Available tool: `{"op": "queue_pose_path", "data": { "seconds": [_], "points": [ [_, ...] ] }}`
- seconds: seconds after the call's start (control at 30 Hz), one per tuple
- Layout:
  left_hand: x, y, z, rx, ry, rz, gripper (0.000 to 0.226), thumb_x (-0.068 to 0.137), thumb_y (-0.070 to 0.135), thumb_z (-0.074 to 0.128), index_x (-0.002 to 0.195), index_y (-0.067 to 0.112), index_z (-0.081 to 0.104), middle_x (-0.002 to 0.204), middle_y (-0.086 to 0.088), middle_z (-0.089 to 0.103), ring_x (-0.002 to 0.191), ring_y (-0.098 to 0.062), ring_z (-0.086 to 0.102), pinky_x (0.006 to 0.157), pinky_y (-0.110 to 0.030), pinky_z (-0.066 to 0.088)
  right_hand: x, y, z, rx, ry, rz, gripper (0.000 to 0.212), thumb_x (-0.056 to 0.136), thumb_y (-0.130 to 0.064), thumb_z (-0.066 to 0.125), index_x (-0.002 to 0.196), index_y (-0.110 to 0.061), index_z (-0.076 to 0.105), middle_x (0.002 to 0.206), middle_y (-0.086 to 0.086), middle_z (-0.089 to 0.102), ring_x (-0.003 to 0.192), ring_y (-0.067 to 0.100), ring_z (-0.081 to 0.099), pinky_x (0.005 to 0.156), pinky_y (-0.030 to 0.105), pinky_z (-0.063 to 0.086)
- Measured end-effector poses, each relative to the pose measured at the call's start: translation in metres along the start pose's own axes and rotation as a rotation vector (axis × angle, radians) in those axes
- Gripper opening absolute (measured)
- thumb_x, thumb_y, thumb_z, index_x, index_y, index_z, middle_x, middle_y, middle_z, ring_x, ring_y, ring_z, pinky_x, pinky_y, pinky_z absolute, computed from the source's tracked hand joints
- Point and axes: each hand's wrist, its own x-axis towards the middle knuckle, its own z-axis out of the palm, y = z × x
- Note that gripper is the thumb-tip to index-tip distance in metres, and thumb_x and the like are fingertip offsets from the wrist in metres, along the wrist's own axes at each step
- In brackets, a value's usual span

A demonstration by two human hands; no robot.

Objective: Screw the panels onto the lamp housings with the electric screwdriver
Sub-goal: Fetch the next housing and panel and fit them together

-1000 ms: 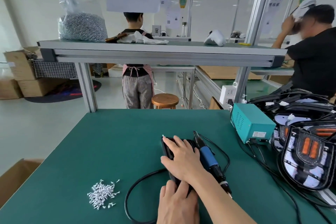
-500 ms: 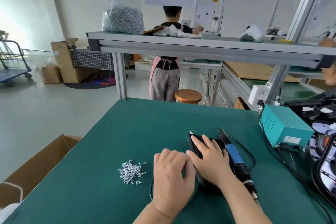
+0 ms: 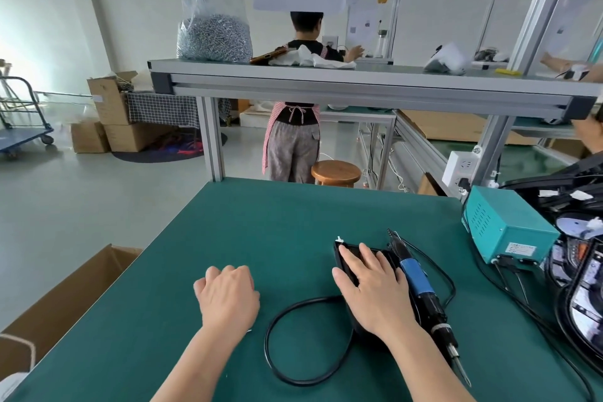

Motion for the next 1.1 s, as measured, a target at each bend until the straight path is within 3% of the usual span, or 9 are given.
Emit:
{"op": "queue_pose_path", "data": {
  "seconds": [0.23, 0.37, 0.5, 0.67, 0.73, 0.8, 0.9, 1.0, 1.1],
  "points": [
    [-0.002, 0.006, 0.005, 0.002, 0.063, 0.053, 0.010, 0.098, 0.019, 0.043, 0.092, 0.024, 0.050, 0.094, 0.010, 0.055, 0.095, -0.019, 0.037, 0.083, -0.030, 0.024, 0.000, 0.000, 0.002, 0.008, 0.013, -0.001, 0.060, 0.098, -0.068, 0.021, 0.156, -0.054, 0.013, 0.170, -0.011, 0.007, 0.156, 0.019, 0.003, 0.125, 0.050, 0.003],
    [-0.016, 0.032, 0.006, -0.307, 0.172, 0.114, 0.014, 0.101, 0.017, 0.044, 0.088, 0.019, 0.042, 0.083, 0.008, 0.054, 0.088, -0.020, 0.041, 0.081, -0.030, 0.027, 0.001, 0.001, 0.004, -0.011, 0.016, 0.003, 0.061, 0.097, -0.070, 0.018, 0.156, -0.053, 0.012, 0.170, -0.011, 0.007, 0.156, 0.020, 0.003, 0.125, 0.050, 0.003],
    [-0.037, 0.072, 0.009, -0.606, 0.212, 0.223, 0.019, 0.095, 0.010, 0.055, 0.080, 0.018, 0.046, 0.076, 0.011, 0.052, 0.084, -0.018, 0.042, 0.078, -0.031, 0.033, 0.002, -0.006, 0.006, 0.016, 0.018, 0.045, 0.057, 0.099, -0.065, 0.011, 0.155, -0.054, 0.013, 0.170, -0.010, 0.007, 0.156, 0.023, 0.003, 0.123, 0.053, 0.002],
    [-0.050, 0.098, 0.032, -0.846, 0.168, 0.181, 0.017, 0.093, 0.003, 0.060, 0.098, 0.019, 0.058, 0.089, 0.013, 0.062, 0.096, -0.016, 0.049, 0.081, -0.029, 0.042, -0.001, -0.009, -0.001, 0.090, -0.007, 0.058, 0.051, 0.107, -0.050, 0.013, 0.158, -0.049, 0.015, 0.170, -0.008, 0.008, 0.156, 0.023, 0.003, 0.123, 0.053, 0.001],
    [-0.049, 0.097, 0.042, -0.799, 0.155, 0.203, 0.016, 0.093, 0.002, 0.060, 0.100, 0.016, 0.064, 0.089, 0.012, 0.064, 0.094, -0.018, 0.048, 0.083, -0.030, 0.042, -0.003, -0.002, -0.011, 0.273, 0.034, 0.024, 0.050, 0.109, -0.045, 0.023, 0.159, -0.038, 0.025, 0.168, -0.006, 0.020, 0.155, 0.018, 0.013, 0.125, 0.044, 0.007],
    [-0.046, 0.096, 0.047, -0.744, 0.155, 0.236, 0.016, 0.092, 0.001, 0.059, 0.094, 0.014, 0.067, 0.086, 0.010, 0.065, 0.089, -0.019, 0.046, 0.081, -0.033, 0.042, -0.005, 0.012, -0.025, 0.440, 0.199, 0.035, 0.046, 0.108, -0.035, 0.040, 0.153, -0.025, 0.042, 0.158, -0.004, 0.040, 0.147, 0.013, 0.032, 0.119, 0.029, 0.021],
    [-0.043, 0.098, 0.051, -0.719, 0.146, 0.271, 0.016, 0.091, -0.002, 0.059, 0.090, 0.012, 0.068, 0.083, 0.006, 0.066, 0.084, -0.022, 0.046, 0.079, -0.038, 0.043, -0.004, 0.045, -0.049, 0.327, 0.369, 0.196, 0.045, 0.100, -0.023, 0.054, 0.144, -0.023, 0.050, 0.141, 0.001, 0.049, 0.129, 0.021, 0.044, 0.100, 0.034, 0.040],
    [-0.042, 0.098, 0.052, -0.714, 0.122, 0.257, 0.015, 0.092, 0.000, 0.059, 0.090, 0.012, 0.068, 0.085, 0.006, 0.067, 0.084, -0.022, 0.046, 0.079, -0.036, 0.042, 0.000, 0.068, -0.059, 0.173, 0.088, 0.388, 0.059, 0.095, -0.037, 0.058, 0.148, -0.021, 0.036, 0.138, 0.007, 0.039, 0.122, 0.029, 0.047, 0.094, 0.039, 0.045],
    [-0.041, 0.097, 0.052, -0.730, 0.120, 0.254, 0.015, 0.092, 0.001, 0.059, 0.091, 0.013, 0.068, 0.085, 0.008, 0.067, 0.085, -0.019, 0.046, 0.079, -0.033, 0.042, 0.007, 0.075, -0.058, 0.063, -0.059, 0.436, 0.068, 0.095, -0.051, 0.054, 0.148, -0.016, 0.032, 0.129, 0.008, 0.050, 0.113, 0.029, 0.057, 0.092, 0.039, 0.048]
  ]
}}
